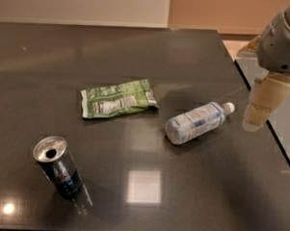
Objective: Place blue plastic bottle upright
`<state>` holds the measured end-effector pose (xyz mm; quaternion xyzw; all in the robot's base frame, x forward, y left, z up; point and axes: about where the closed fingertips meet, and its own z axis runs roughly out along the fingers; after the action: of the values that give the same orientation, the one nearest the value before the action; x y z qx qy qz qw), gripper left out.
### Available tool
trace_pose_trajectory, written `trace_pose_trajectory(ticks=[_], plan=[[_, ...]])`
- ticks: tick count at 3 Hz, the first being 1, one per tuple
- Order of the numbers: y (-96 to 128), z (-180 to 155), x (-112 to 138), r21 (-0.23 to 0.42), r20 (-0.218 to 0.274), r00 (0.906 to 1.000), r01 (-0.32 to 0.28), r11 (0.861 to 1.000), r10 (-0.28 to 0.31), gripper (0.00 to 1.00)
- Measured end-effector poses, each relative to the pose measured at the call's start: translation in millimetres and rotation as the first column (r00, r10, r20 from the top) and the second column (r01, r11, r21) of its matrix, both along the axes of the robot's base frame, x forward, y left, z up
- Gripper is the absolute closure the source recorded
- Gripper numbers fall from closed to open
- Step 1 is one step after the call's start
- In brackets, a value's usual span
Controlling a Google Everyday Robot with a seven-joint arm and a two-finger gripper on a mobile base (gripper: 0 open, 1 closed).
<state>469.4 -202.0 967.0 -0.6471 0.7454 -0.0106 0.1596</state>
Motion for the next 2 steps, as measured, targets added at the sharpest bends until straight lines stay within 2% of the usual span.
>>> trace_pose_trajectory(ticks=[1, 2], plan=[[15, -16, 11, 0.026, -0.023, 0.9935, -0.111, 0.994, 0.111, 0.00], [28, -31, 10, 0.034, -0.030, 0.9758, -0.215, 0.976, 0.216, 0.00]])
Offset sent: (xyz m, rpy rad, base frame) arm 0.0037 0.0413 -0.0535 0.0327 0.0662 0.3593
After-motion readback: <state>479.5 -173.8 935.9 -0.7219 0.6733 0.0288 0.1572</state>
